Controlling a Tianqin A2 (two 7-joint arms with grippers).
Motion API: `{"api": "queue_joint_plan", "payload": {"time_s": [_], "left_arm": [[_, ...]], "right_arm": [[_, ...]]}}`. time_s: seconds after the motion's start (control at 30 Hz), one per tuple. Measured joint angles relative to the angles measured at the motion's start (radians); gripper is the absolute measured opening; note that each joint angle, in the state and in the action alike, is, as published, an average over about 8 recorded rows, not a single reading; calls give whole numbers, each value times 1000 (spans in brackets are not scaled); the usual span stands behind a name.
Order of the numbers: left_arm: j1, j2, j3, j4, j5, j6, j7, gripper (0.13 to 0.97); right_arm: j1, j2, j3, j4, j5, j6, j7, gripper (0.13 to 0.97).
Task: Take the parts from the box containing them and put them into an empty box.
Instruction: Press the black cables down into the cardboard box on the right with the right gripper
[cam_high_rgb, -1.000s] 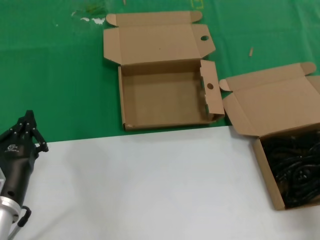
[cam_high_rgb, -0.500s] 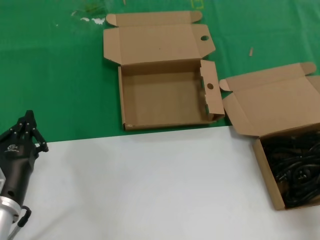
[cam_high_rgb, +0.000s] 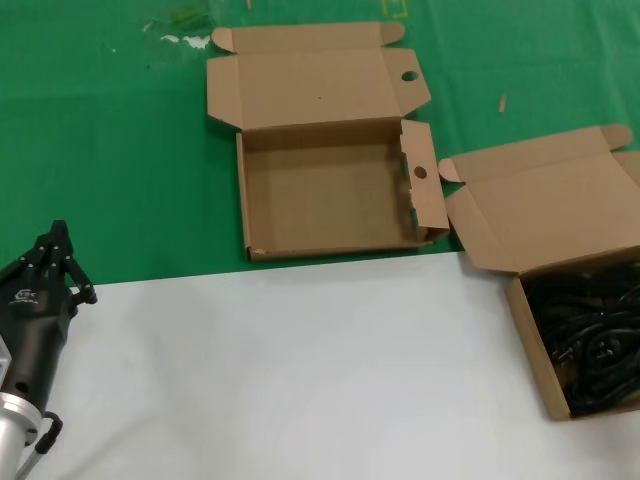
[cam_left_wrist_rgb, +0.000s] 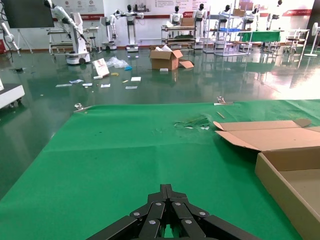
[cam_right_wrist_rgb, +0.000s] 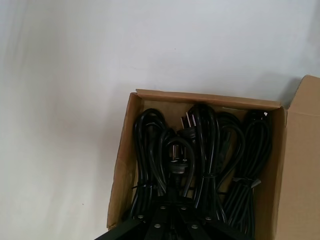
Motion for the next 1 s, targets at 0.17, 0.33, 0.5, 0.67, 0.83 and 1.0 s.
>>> {"api": "queue_joint_plan", "payload": {"time_s": [0.17, 0.33, 0.5, 0.67, 0.83, 1.0], "left_arm": [[0, 0, 0, 0, 0, 0, 0, 140], [0, 0, 0, 0, 0, 0, 0, 140], [0, 0, 0, 0, 0, 0, 0, 140], [0, 0, 0, 0, 0, 0, 0, 140], [0, 0, 0, 0, 0, 0, 0, 140], [0, 0, 0, 0, 0, 0, 0, 140]], "right_arm": [[-10, -3, 10, -5, -4, 0, -7, 140], [-26, -6, 24, -6, -8, 1, -14, 161], [-47, -9, 42, -8, -13, 3, -23, 174], [-64, -14, 59, -13, -19, 4, -36, 212], [-81, -22, 74, -23, -30, 11, -56, 275], [-99, -31, 86, -38, -41, 26, -80, 358]]}}
